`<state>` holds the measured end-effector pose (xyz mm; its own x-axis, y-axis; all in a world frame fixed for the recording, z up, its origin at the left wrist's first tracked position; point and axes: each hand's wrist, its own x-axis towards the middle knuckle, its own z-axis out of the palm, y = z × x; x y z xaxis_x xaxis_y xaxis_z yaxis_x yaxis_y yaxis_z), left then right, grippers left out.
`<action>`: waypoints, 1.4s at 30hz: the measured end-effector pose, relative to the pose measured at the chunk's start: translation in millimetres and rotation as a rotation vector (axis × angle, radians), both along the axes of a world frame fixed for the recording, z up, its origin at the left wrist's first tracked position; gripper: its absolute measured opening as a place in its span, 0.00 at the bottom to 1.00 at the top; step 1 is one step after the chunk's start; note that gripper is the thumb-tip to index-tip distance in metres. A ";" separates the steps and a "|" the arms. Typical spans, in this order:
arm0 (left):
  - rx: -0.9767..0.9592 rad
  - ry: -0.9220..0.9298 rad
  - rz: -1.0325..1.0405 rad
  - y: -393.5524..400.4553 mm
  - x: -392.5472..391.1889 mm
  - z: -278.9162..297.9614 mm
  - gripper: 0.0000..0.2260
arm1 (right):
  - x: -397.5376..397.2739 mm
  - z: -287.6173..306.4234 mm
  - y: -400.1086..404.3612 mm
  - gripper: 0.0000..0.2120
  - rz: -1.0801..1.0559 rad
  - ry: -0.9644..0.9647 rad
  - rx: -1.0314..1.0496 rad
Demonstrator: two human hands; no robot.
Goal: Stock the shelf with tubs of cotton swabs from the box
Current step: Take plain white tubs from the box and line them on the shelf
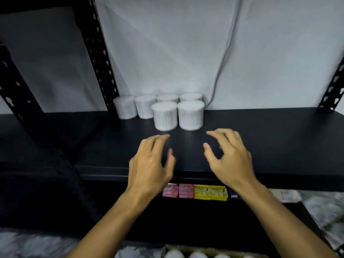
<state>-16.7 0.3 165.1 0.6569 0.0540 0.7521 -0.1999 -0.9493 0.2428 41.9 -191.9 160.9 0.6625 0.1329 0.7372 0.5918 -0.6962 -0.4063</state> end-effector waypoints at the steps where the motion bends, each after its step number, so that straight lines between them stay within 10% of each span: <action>1: 0.030 -0.042 -0.026 -5.5 -11.1 -9.4 0.15 | -13.7 -8.1 -5.6 0.13 0.012 -0.062 0.024; 7: 0.140 0.127 -0.144 -36.0 -44.4 -86.2 0.13 | -65.6 -89.1 -43.0 0.08 0.185 -0.113 -0.074; 22: 0.243 1.368 -0.278 -157.7 -73.1 -331.2 0.39 | -119.5 -320.6 -163.2 0.36 0.052 1.212 -0.915; 42: 0.105 1.490 -0.105 -200.9 -100.0 -393.2 0.35 | -141.3 -377.0 -147.3 0.40 -0.063 1.244 -0.834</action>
<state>-116.7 -200.7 -228.0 0.8015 -0.0512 -0.5958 0.0966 -0.9722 0.2135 -99.4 -339.2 -216.1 0.8127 0.1681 -0.5579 0.1366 -0.9858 -0.0980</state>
